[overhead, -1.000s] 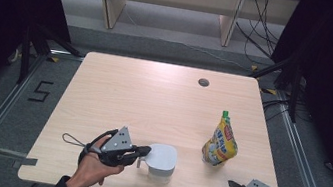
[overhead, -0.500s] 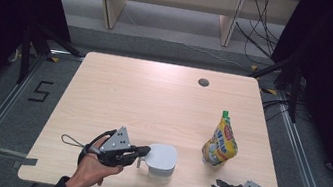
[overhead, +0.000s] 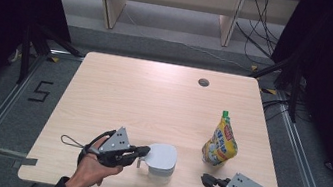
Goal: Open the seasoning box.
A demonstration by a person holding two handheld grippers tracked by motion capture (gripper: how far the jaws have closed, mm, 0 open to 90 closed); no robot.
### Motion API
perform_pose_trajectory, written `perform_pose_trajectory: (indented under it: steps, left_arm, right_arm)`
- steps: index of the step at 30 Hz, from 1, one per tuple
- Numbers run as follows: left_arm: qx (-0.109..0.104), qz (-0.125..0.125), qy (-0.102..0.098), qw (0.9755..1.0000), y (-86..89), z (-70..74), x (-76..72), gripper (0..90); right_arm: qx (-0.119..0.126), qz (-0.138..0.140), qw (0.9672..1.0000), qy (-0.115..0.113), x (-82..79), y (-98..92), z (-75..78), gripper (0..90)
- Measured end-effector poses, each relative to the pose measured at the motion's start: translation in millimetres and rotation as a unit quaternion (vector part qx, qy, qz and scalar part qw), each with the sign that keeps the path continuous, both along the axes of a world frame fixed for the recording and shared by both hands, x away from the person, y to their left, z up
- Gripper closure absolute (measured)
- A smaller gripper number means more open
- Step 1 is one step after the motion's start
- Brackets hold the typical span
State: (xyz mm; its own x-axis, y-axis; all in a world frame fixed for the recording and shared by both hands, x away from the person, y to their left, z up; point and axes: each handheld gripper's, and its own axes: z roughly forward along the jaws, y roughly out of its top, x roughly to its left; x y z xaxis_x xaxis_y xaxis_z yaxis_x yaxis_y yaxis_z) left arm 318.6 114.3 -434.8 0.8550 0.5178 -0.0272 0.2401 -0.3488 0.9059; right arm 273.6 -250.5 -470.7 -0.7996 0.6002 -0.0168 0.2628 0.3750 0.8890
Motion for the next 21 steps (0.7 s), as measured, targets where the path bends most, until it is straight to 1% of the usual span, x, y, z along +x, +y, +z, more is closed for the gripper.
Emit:
perform_pose_trajectory:
  steps: [4, 5, 6, 7, 8, 9, 10, 12, 13, 14, 15, 19, 21]
  left_arm:
    - [0.001, -0.001, 0.001, 1.0, 1.0, -0.2, 0.2, 89.1]
    - [0.006, -0.006, -0.005, 0.9999, 2.3, -0.1, 1.5, 89.1]
    - [0.006, -0.006, -0.005, 0.9999, 2.3, -0.1, 1.5, 89.1]
    - [0.003, -0.002, -0.002, 1.0, 2.5, -0.3, 1.5, 89.1]
    - [0.005, -0.003, -0.003, 1.0, 2.6, -0.3, 1.3, 89.1]
    - [0.005, -0.003, -0.003, 1.0, 2.6, -0.3, 1.3, 89.1]
    - [0.004, 0.0, -0.002, 1.0, 2.5, -0.5, 0.6, 89.1]
    - [0.004, 0.001, -0.002, 1.0, 2.5, -0.6, 0.5, 89.1]
    - [0.004, 0.001, -0.002, 1.0, 2.5, -0.6, 0.5, 89.1]
    - [0.004, 0.0, -0.002, 1.0, 2.6, -0.6, 0.5, 89.1]
    - [0.004, 0.0, -0.002, 1.0, 2.6, -0.6, 0.5, 89.1]
    - [0.004, 0.001, -0.002, 1.0, 2.8, -0.8, 0.3, 89.1]
    - [0.003, 0.001, -0.002, 1.0, 2.8, -1.0, 0.3, 89.1]
  right_arm:
    - [0.004, 0.011, 0.9999, -0.002, 4.3, 7.6, 0.2, 86.8]
    - [-0.001, 0.014, 0.9999, 0.0, 6.0, 13.4, 1.1, 87.2]
    - [-0.001, 0.014, 0.9999, 0.0, 6.0, 13.4, 1.1, 87.2]
    - [-0.001, 0.02, 0.9998, -0.002, 8.2, 17.6, 1.2, 87.3]
    - [0.007, 0.02, 0.9998, 0.0, 9.0, 20.2, 1.5, 87.4]
    - [0.002, 0.019, 0.9998, 0.001, 9.1, 21.2, 2.8, 87.6]
    - [0.004, 0.026, 0.9996, -0.006, 10.8, 23.9, 4.2, 87.8]
    - [0.003, 0.029, 0.9995, -0.011, 12.3, 27.4, 6.0, 88.5]
    - [0.012, 0.036, 0.9992, -0.011, 14.0, 31.1, 6.4, 88.5]
    - [0.006, 0.029, 0.9995, -0.014, 14.0, 32.8, 8.0, 88.6]
    - [0.006, 0.029, 0.9995, -0.014, 14.0, 32.8, 8.0, 88.6]
    - [0.006, 0.039, 0.999, -0.02, 19.4, 42.4, 11.0, 89.9]
    - [0.005, 0.039, 0.999, -0.02, 20.1, 44.3, 12.0, 90.0]
